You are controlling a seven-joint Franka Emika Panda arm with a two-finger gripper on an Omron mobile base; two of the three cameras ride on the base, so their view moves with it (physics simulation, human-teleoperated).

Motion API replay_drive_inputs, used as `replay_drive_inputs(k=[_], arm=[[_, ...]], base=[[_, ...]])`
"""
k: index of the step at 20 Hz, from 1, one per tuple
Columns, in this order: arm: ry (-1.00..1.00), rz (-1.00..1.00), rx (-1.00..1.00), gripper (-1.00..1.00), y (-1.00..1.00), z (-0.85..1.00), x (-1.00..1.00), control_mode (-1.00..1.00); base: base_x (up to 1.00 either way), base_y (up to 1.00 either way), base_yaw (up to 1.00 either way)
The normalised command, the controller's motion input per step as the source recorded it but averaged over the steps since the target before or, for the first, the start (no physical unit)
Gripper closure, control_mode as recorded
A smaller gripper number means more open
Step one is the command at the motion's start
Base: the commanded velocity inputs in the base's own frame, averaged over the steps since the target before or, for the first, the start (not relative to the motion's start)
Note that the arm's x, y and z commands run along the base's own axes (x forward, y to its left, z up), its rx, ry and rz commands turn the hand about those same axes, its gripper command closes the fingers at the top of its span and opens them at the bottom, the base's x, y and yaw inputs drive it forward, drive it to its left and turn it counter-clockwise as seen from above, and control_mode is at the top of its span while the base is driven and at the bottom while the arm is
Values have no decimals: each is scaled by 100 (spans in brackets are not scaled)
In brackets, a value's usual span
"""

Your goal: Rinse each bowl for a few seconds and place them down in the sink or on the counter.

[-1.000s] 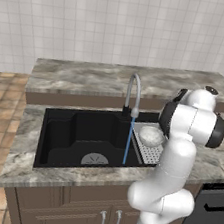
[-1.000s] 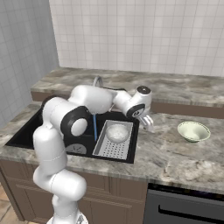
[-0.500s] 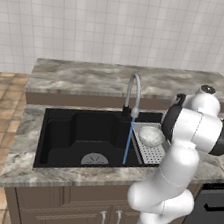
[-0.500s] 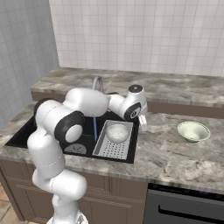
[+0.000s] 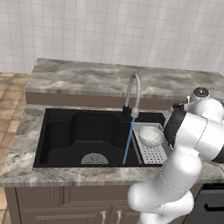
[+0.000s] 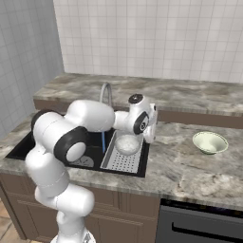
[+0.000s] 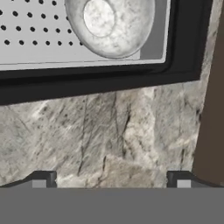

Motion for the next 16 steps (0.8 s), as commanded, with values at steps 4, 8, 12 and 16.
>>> replay_drive_inputs(k=[4, 8, 12, 16], arm=[[-22, -22, 0, -100, -18, 16, -25, -100], [-22, -20, -1, -100, -28, 16, -25, -100], [-21, -22, -1, -100, -26, 18, -19, -100], [-21, -22, -1, -100, -26, 20, -14, -100]], base=[[0, 0, 0], [0, 0, 0], [0, 0, 0], [0, 0, 0]])
